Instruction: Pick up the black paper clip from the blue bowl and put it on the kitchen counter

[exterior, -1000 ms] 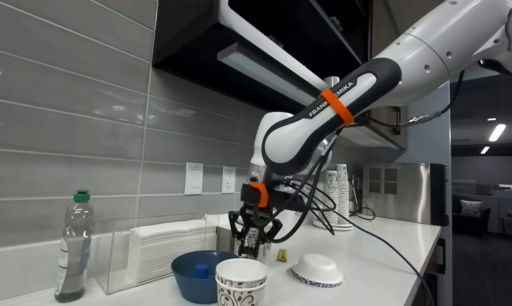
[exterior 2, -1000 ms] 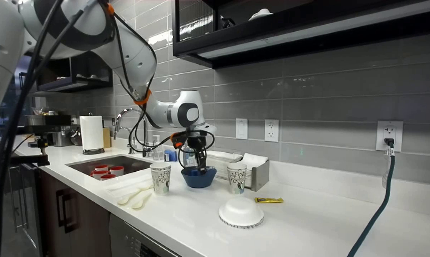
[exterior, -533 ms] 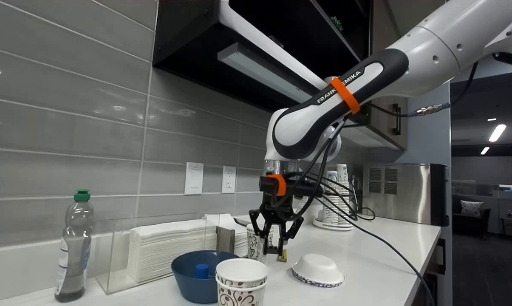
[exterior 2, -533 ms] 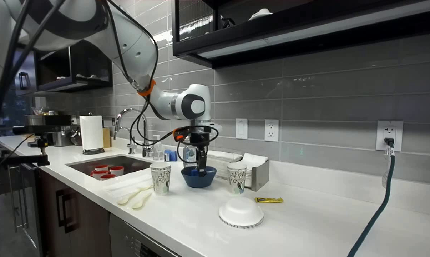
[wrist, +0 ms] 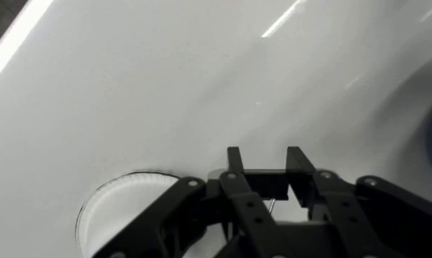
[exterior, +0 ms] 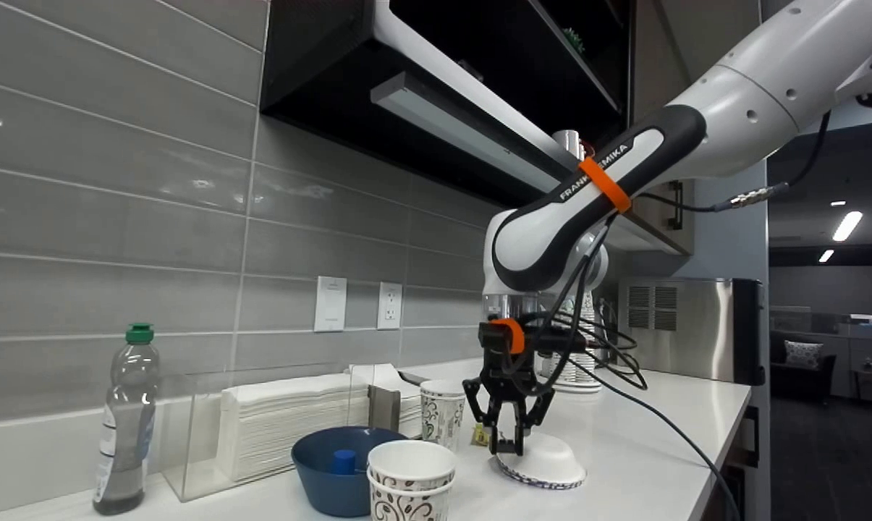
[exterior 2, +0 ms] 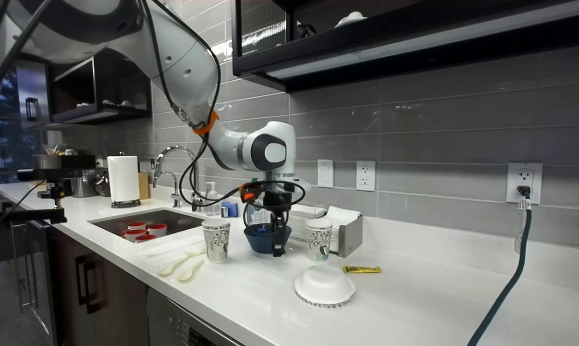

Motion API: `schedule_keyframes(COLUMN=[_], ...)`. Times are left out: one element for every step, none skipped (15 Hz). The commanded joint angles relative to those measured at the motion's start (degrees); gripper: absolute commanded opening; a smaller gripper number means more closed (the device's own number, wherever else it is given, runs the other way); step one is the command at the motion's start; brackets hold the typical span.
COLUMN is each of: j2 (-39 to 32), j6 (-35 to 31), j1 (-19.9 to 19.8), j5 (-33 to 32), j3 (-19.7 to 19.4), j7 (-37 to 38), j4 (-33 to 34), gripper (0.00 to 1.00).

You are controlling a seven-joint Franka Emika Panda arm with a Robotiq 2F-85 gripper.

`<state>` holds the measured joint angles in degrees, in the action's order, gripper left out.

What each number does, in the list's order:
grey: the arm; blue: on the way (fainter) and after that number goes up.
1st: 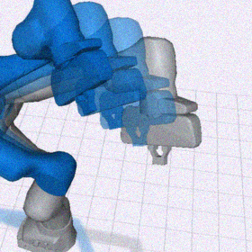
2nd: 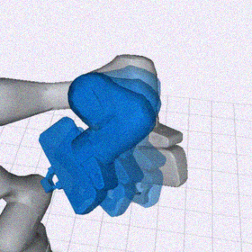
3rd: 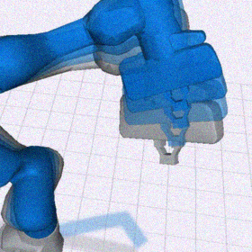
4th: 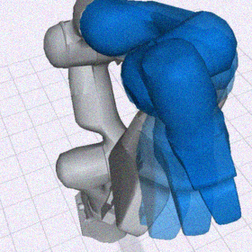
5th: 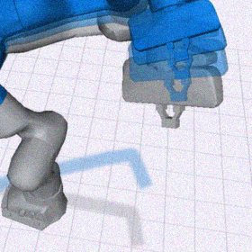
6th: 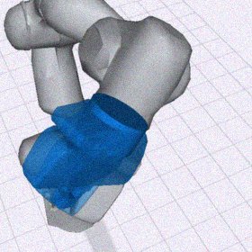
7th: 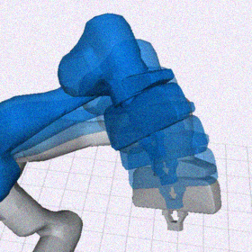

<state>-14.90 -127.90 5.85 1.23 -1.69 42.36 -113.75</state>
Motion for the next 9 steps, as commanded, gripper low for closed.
schedule_keyframes(j2=[-1.11,-1.96,-2.96,-3.71,-4.15,-4.08,-3.01,-1.27,0.6], j6=[-6.05,-7.46,-8.17,-8.92,-9.46,-9.9,-10.24,-10.71,-11.66], j1=[-1.55,-1.69,-1.5,-1.33,-1.22,-0.91,-0.3,-0.05,0.37], j5=[0.76,1.32,1.31,1.71,2.15,1.81,0.75,1.01,0.77], j3=[0.17,0.42,0.58,0.86,1.09,0.98,0.47,0.35,0.1], j7=[-5.17,-6.51,-7.43,-8.63,-9.44,-9.48,-8.15,-7.06,-5.63], j4=[-4.15,-4.23,-3.81,-3.26,-2.88,-3.02,-3.82,-5.08,-6.47], gripper=[0.11,0.11,0.35,0.61,0.63,0.68,0.77,0.83,0.91])
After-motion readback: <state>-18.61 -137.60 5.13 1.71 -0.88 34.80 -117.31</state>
